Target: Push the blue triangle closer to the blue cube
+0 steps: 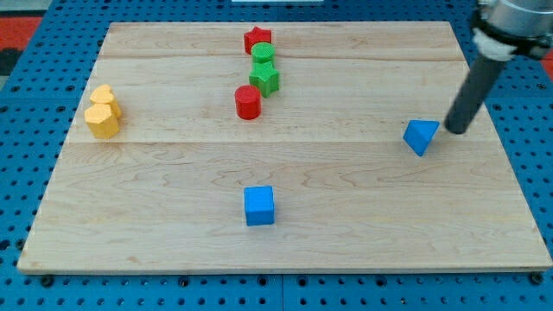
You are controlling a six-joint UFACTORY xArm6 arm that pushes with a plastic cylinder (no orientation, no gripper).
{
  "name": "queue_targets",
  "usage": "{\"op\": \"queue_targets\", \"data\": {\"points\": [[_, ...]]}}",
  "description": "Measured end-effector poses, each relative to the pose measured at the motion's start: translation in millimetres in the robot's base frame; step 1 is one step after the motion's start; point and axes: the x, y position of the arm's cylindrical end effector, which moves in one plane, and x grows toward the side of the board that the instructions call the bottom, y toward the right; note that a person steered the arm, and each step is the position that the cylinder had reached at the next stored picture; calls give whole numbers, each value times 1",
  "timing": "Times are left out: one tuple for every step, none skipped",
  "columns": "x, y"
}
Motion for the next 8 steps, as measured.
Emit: {"op": "queue_targets", "data": {"points": [[39,-124],[66,-191],[19,-153],[4,-176],[21,-211],[42,-245],[-17,-239],[-2,-276]]}}
